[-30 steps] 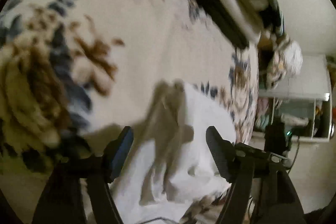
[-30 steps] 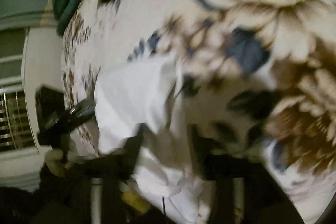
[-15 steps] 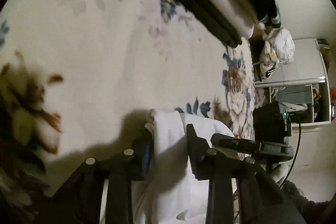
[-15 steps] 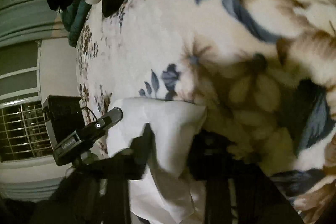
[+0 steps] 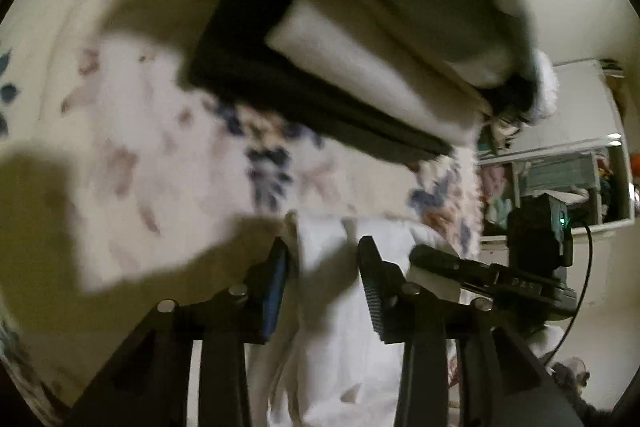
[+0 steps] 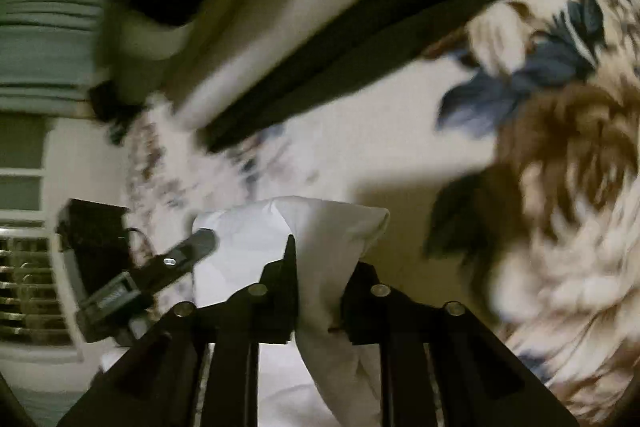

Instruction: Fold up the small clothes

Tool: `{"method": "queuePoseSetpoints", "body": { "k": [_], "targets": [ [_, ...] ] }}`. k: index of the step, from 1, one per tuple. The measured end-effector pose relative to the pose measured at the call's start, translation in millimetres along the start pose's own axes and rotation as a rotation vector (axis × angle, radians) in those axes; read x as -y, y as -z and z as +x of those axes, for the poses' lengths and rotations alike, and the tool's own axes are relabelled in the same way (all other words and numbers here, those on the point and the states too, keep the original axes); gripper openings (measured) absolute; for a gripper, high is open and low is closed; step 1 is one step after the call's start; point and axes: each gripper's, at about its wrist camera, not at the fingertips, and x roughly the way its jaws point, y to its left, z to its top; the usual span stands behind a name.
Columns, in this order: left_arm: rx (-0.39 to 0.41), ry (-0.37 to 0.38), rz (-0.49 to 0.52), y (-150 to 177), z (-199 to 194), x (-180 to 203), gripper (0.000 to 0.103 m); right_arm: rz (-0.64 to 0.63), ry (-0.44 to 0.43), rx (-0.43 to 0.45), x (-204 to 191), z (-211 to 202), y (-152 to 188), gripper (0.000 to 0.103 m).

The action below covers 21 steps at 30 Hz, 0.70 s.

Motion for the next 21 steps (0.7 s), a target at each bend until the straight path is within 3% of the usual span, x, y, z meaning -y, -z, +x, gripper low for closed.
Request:
{"method": "queuePoseSetpoints", "body": {
  "k": [1,2,5,8,10,12,13,17,21],
  "targets": [
    [0.002,-0.023,-0.001,1,-2,-2,0.034,0.020,0.028,-0.024,5,2,-3,0.029],
    [0.004,-0.031,0.005,5,-6,-2,0.041,0.023,0.052,-0.036,7,1,-3,0.033],
    [0.080,-0.091,0.041,41,-36,8,0.059,-0.052,0.128,0.044,-5,-24,17,0.035],
    [0.137,-0.161,0.077,78,-54,25,0.062,-0.146,0.160,0.128,-24,-47,49,0.036],
    [0.141,-0.195,0.079,97,-52,29,0.063,-0.207,0.194,0.116,-27,-46,71,0.036],
    [0.086,-0.225,0.082,110,-37,27,0.065,-0.284,0.268,0.073,-32,-28,92,0.036],
    [0.049,-0.277,0.079,120,-26,23,0.065,-0.303,0.298,0.048,-32,-19,101,0.036],
    [-0.070,-0.367,0.068,160,-6,5,0.065,-0.327,0.369,-0.068,-20,11,142,0.036],
    [-0.077,-0.353,0.008,185,-32,-2,0.065,-0.335,0.350,-0.084,-18,6,160,0.036]
  ]
}}
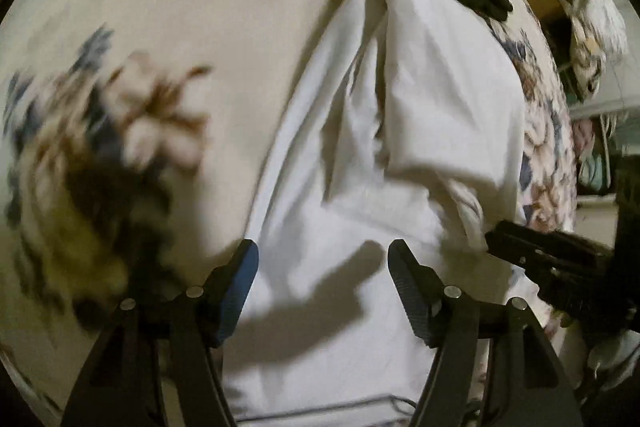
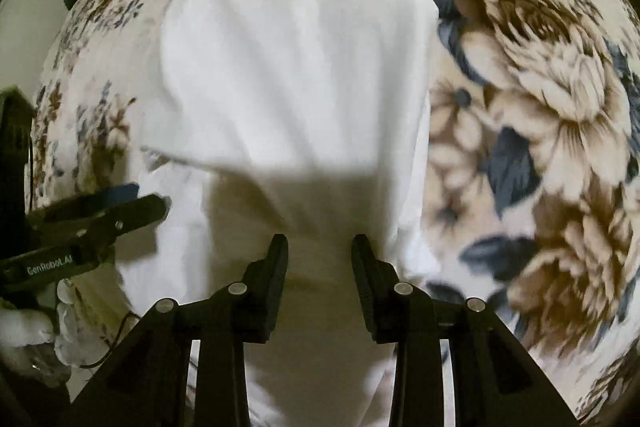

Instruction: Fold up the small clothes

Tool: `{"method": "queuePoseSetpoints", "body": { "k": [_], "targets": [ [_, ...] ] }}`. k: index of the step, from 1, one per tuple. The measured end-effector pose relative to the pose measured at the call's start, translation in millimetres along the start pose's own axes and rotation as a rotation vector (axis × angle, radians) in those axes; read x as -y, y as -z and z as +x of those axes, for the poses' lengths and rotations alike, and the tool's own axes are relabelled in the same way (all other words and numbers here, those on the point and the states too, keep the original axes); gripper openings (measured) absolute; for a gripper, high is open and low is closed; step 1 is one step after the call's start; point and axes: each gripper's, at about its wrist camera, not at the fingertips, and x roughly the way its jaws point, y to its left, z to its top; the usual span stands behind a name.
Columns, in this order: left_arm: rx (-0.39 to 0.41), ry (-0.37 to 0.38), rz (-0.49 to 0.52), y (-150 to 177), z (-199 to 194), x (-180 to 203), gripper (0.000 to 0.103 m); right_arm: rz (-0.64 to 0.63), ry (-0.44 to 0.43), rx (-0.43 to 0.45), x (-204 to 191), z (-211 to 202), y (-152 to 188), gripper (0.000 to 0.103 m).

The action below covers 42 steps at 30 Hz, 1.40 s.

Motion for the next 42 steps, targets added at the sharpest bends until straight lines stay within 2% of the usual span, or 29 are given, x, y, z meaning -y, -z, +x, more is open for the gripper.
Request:
{"method": "queuePoseSetpoints", "body": {
  "k": [2,3,5,6,10,11,13,14,15,16,17,18,20,22,25,26,28,29,30,31,32,33,38,40,42],
  "targets": [
    [0.019,0.079,-0.093,3,-15,-8,0.065,0.075,-0.065,0.010,11,-9,5,0.036],
    [0.038,0.164,-0.169,3,-24,-13,0.065,0.132,-0.112,0.024,21,-15,7,0.036],
    [0.058,0.277,-0.271,0,-29,-18,0.065,0.261,-0.211,0.043,43,-24,10,0.036],
    [0.064,0.371,-0.338,-5,-27,-21,0.065,0.347,-0.273,0.056,57,-27,12,0.037],
    [0.051,0.513,-0.503,-22,1,-26,0.065,0.581,-0.457,0.057,90,-21,17,0.042],
    [0.052,0.514,-0.517,-25,7,-26,0.065,0.632,-0.497,0.052,96,-15,17,0.042],
    [0.060,0.452,-0.513,-33,21,-22,0.060,0.684,-0.495,0.044,103,-7,17,0.042],
    [0.076,0.429,-0.490,-36,23,-19,0.024,0.694,-0.478,0.043,105,-4,16,0.042],
    [0.072,0.374,-0.459,-41,24,-16,0.007,0.699,-0.464,0.040,104,0,15,0.042],
    [0.074,0.352,-0.439,-43,23,-14,0.007,0.708,-0.446,0.035,102,4,13,0.040],
    [0.091,0.346,-0.423,-43,19,-14,0.007,0.717,-0.432,0.037,101,6,12,0.027],
    [0.113,0.324,-0.396,-44,11,-14,0.007,0.717,-0.423,0.042,100,5,12,0.010],
    [0.142,0.298,-0.350,-46,0,-15,0.007,0.694,-0.411,0.046,94,3,15,0.004],
    [0.154,0.265,-0.336,-48,-4,-23,0.007,0.667,-0.358,0.034,82,15,18,0.003],
    [0.112,0.288,-0.337,-50,2,-32,0.009,0.688,-0.336,-0.006,84,28,22,0.003],
    [0.103,0.293,-0.329,-51,3,-30,0.011,0.694,-0.347,-0.016,85,30,22,0.003],
    [0.082,0.305,-0.294,-48,-2,-26,0.021,0.683,-0.344,-0.022,86,27,22,0.003],
    [0.081,0.304,-0.269,-45,-7,-20,0.030,0.674,-0.341,-0.023,87,23,24,0.006],
    [0.085,0.310,-0.253,-38,-14,-18,0.044,0.659,-0.347,-0.025,88,17,24,0.016],
    [0.091,0.312,-0.243,-32,-20,-16,0.053,0.647,-0.348,-0.026,88,14,25,0.026],
    [0.096,0.313,-0.236,-29,-24,-13,0.065,0.637,-0.346,-0.025,88,9,26,0.046],
    [0.105,0.318,-0.230,-17,-33,-15,0.065,0.625,-0.348,-0.020,89,2,31,0.056],
    [0.109,0.276,-0.225,30,-56,-30,0.065,0.554,-0.337,-0.075,98,-25,72,0.056],
    [0.092,0.214,-0.230,57,-57,-42,0.065,0.551,-0.336,-0.112,101,-27,95,0.056],
    [0.070,0.186,-0.256,80,-52,-56,0.065,0.544,-0.334,-0.146,106,-23,120,0.057]
  ]
}}
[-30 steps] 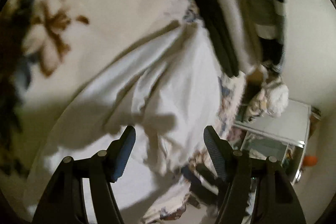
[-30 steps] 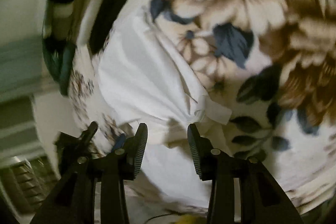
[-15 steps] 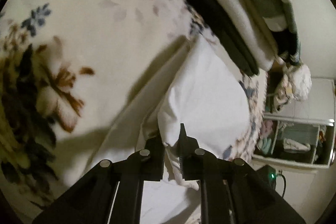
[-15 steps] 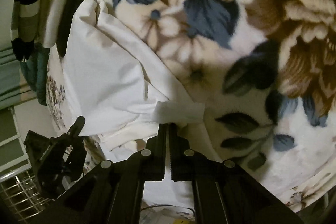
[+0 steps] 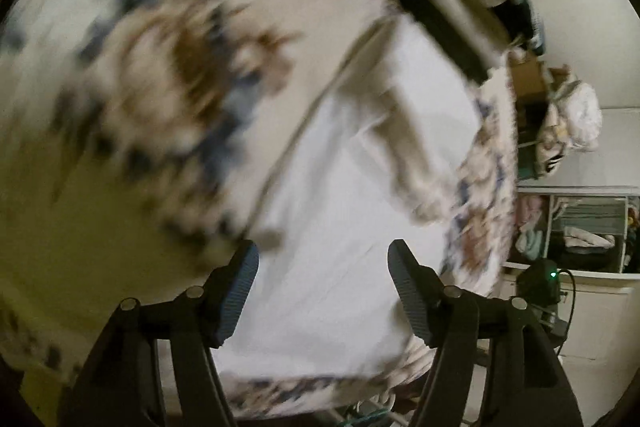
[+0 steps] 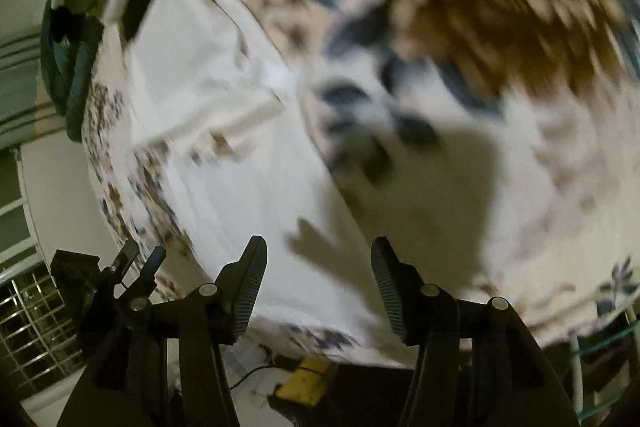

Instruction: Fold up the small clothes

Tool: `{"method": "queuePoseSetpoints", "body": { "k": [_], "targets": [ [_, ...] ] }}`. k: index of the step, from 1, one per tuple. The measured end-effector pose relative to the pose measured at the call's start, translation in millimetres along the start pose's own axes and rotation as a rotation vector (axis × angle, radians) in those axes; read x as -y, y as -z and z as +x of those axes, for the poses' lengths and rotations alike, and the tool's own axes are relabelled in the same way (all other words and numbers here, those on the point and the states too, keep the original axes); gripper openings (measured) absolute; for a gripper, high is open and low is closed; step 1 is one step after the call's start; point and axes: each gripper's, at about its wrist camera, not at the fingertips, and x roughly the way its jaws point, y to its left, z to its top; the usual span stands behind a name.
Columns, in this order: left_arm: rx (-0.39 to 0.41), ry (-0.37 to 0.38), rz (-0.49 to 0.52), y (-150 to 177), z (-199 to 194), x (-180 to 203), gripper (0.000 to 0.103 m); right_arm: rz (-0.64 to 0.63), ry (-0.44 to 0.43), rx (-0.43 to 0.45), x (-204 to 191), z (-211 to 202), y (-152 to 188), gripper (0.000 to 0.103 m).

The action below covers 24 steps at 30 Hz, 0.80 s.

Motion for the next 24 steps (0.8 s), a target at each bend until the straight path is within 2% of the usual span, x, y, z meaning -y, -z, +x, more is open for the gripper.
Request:
{"method": "queuePoseSetpoints", "body": {
  "k": [4,9,10,11,12,14,17,20,22,24],
  "targets": [
    [-0.064,-0.062,-0.044,33,19,-33,0.065,0.019,0.006,-0.044,34,14,24,0.057],
    [-0.081,-0.064,-0.039,61,42,-41,0.061,0.044,-0.022,-0.046,61,32,50,0.056],
    [-0.051,-0.050,-0.027,66,41,-38,0.052,0.033,-0.030,-0.045,62,37,54,0.053],
    [-0.038,-0.050,-0.010,70,40,-34,0.013,0.027,-0.028,-0.046,62,41,55,0.036],
    [-0.043,-0.062,0.003,72,40,-31,0.002,0.022,-0.014,-0.052,61,46,57,0.012],
    [-0.016,-0.037,0.003,78,33,-26,0.002,0.022,-0.023,-0.042,59,49,62,0.002],
    [0.013,0.039,-0.064,81,15,-29,0.001,0.015,-0.015,0.003,58,37,72,0.001],
    [0.034,0.084,-0.127,84,0,-38,0.001,0.044,-0.035,0.018,63,21,79,0.001],
    [0.032,0.070,-0.139,84,-3,-50,0.001,0.039,-0.033,0.011,67,14,82,0.000],
    [0.017,0.023,-0.114,82,1,-57,0.001,0.022,0.001,-0.001,71,11,81,0.000]
  ]
}}
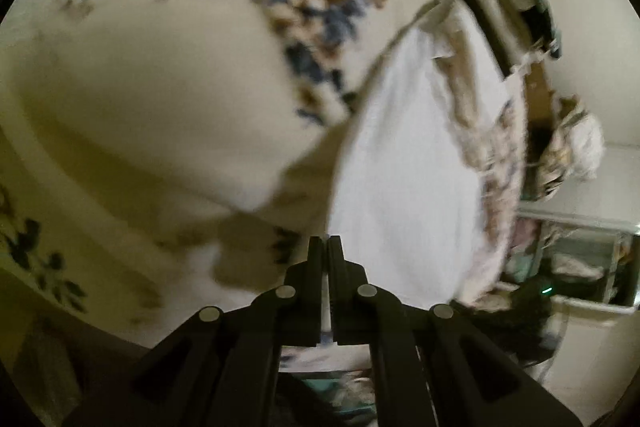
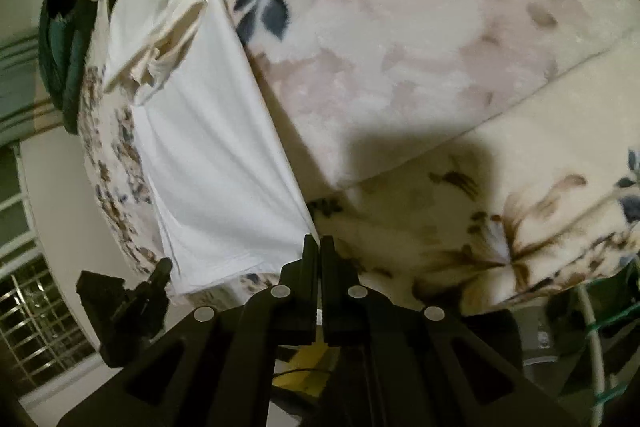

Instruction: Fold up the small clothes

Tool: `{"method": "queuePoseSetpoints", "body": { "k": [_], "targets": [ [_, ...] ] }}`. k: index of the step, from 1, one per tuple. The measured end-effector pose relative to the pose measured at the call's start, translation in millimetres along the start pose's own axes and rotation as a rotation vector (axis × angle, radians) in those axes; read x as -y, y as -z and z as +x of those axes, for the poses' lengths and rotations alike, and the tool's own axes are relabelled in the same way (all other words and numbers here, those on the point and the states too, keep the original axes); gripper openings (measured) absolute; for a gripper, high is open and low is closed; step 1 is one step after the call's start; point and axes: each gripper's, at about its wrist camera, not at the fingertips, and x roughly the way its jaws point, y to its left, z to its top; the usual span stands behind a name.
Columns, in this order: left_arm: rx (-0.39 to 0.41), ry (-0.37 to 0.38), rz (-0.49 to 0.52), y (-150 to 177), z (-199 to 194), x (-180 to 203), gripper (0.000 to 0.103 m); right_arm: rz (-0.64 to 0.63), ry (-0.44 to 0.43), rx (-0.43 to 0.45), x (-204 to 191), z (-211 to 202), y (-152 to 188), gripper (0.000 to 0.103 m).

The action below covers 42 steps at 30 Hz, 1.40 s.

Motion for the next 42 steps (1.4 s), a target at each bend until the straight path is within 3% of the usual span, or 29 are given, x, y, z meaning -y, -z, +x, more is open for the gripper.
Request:
{"method": "queuePoseSetpoints", "body": {
  "k": [2,4,5,6,7,8,9,14,17,18,19,20,21,26,33,37,42],
  "targets": [
    [-0.025,0.015,-0.009,-2,6,-8,0.002,-0.014,0.039,-0.015,-5,10,-5,0.001],
    [-0.057,0.012,-0.013,-4,15,-11,0.003,-0.010,0.023,-0.037,-4,16,-11,0.002],
    [-0.064,0.021,-0.008,-6,17,-13,0.010,-0.017,0.017,-0.041,-5,17,-13,0.012],
    [-0.061,0.026,-0.006,-5,17,-15,0.026,-0.031,0.018,-0.040,-5,17,-14,0.030],
    [-0.058,0.047,-0.007,-5,17,-16,0.035,-0.041,0.010,-0.035,-4,16,-15,0.042],
    [-0.056,0.083,-0.011,-5,19,-17,0.053,-0.039,0.000,-0.032,-1,14,-15,0.061],
    [-0.058,0.110,-0.014,-5,22,-17,0.062,-0.032,-0.012,-0.031,2,15,-16,0.064],
    [-0.130,0.134,-0.012,-2,59,-18,0.062,-0.013,-0.042,-0.089,14,40,-22,0.064],
    [-0.112,0.126,-0.011,0,65,-12,0.060,0.015,-0.111,-0.134,15,62,-22,0.064],
    [-0.102,0.117,-0.017,0,64,-10,0.059,0.019,-0.124,-0.140,15,67,-22,0.058],
    [-0.092,0.112,-0.023,1,62,-7,0.050,0.024,-0.129,-0.130,14,68,-22,0.049],
    [-0.095,0.097,-0.030,2,61,-4,0.012,0.026,-0.130,-0.129,12,69,-22,0.026],
    [-0.109,0.108,-0.042,4,61,-3,0.006,0.025,-0.139,-0.137,10,71,-21,0.013],
    [-0.086,0.113,-0.073,7,47,3,0.006,0.032,-0.201,-0.146,1,59,-15,0.007],
    [-0.044,0.228,-0.141,1,3,28,0.006,0.016,-0.306,-0.133,-18,7,-9,0.007],
    [-0.003,0.306,-0.139,-34,-12,62,0.006,0.006,-0.384,-0.084,-39,-38,-31,0.007],
    [0.062,0.389,-0.070,-121,-9,115,0.006,-0.049,-0.438,0.035,-90,-83,-95,0.007]
  ]
}}
